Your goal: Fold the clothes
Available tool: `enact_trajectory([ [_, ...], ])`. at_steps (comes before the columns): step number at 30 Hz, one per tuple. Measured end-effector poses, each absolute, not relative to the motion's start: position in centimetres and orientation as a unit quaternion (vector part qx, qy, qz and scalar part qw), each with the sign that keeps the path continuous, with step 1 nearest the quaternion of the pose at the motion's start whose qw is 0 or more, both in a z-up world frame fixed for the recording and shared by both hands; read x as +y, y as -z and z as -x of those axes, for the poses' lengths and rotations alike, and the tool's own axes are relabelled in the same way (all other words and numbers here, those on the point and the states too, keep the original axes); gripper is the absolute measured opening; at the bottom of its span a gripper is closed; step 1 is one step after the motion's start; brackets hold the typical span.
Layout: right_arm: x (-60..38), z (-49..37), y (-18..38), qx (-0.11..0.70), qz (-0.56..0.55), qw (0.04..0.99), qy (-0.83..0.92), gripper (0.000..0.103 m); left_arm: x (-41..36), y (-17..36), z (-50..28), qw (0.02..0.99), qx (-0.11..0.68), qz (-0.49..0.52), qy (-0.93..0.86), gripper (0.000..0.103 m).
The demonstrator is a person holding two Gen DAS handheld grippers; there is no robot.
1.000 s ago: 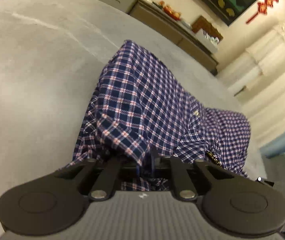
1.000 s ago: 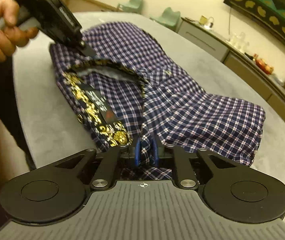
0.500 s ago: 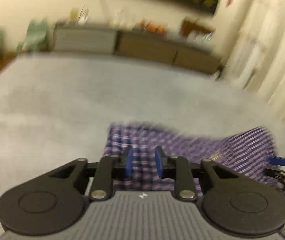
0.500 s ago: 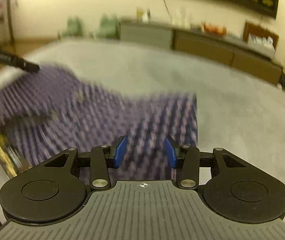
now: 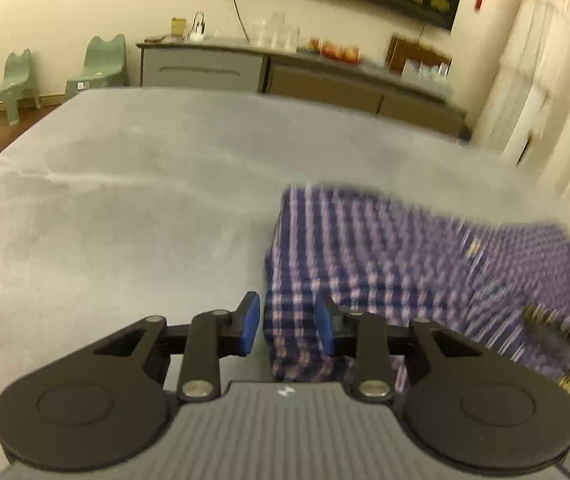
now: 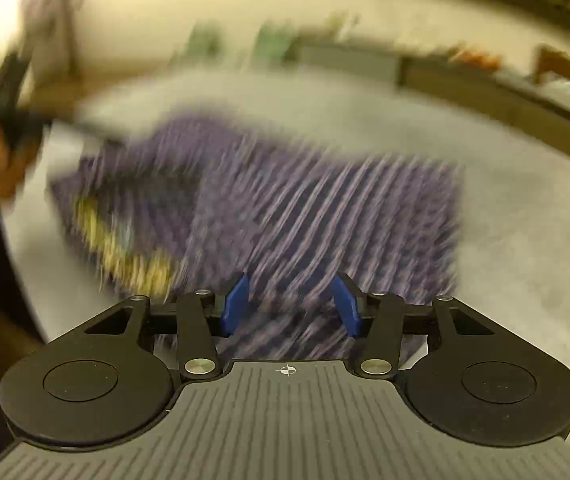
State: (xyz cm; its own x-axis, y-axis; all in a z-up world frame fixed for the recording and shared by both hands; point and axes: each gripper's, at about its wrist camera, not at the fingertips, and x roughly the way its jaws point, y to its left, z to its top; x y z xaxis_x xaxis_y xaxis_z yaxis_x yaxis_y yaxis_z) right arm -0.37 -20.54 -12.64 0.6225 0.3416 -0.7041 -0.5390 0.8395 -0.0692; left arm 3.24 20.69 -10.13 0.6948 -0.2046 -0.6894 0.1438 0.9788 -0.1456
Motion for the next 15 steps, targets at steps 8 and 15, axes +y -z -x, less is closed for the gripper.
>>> enact_trajectory([
  [8, -22.8, -5.2, 12.7, 0.301, 0.306, 0.900, -0.080, 0.079, 12.6, 9.8, 3.7, 0.917, 0.357, -0.067, 0.162, 0.020],
  [15, -29.9, -5.0, 8.9, 0.284, 0.145, 0.947, 0.037, 0.075, 9.0, 4.9, 7.0, 0.896, 0.307, -0.034, 0.320, 0.018],
])
